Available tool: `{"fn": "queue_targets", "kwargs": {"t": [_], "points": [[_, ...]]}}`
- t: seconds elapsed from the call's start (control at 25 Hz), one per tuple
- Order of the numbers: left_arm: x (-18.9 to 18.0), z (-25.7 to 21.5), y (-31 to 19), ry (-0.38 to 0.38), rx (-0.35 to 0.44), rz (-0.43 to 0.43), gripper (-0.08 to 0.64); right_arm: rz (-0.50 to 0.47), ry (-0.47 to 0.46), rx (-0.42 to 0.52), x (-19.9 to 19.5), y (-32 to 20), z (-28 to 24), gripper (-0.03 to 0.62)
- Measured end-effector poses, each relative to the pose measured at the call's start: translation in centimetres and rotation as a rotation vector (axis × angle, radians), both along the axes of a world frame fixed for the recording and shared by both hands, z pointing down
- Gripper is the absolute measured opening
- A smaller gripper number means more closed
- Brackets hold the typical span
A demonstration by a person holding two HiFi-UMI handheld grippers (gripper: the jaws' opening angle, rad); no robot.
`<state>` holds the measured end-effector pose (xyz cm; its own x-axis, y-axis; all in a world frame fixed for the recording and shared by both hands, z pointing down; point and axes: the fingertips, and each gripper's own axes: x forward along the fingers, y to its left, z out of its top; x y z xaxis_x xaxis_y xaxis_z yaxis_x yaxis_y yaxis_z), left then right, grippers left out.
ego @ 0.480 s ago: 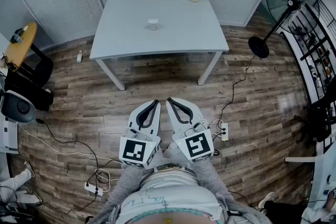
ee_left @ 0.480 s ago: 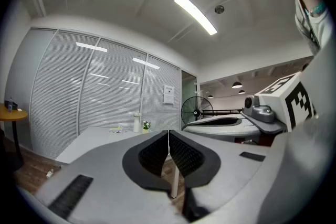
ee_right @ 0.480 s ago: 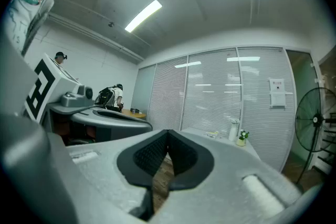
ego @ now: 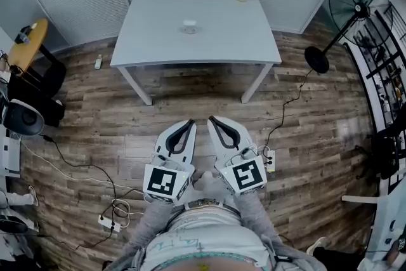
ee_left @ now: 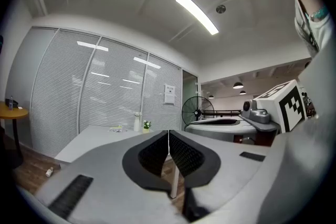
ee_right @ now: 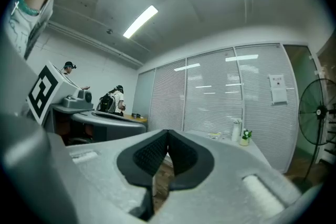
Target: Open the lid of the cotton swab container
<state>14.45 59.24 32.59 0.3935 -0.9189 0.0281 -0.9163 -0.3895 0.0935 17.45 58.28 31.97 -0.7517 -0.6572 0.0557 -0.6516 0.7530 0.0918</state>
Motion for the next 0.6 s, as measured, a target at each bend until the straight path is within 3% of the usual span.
{"fn": "queue_targets", "kwargs": {"t": [0.28, 0.6], "points": [[-2.9, 0.8, -3.4, 0.027, -0.005, -0.001, 0.003, 0.013, 0.034, -0.011, -1.8, -3.2, 1.0, 0.0], [-8.0, 0.9, -11.4, 0.029, -0.006, 0.06, 0.003, 0.053, 0.046, 0.008, -7.4, -10.5, 0.9, 0.0]]}}
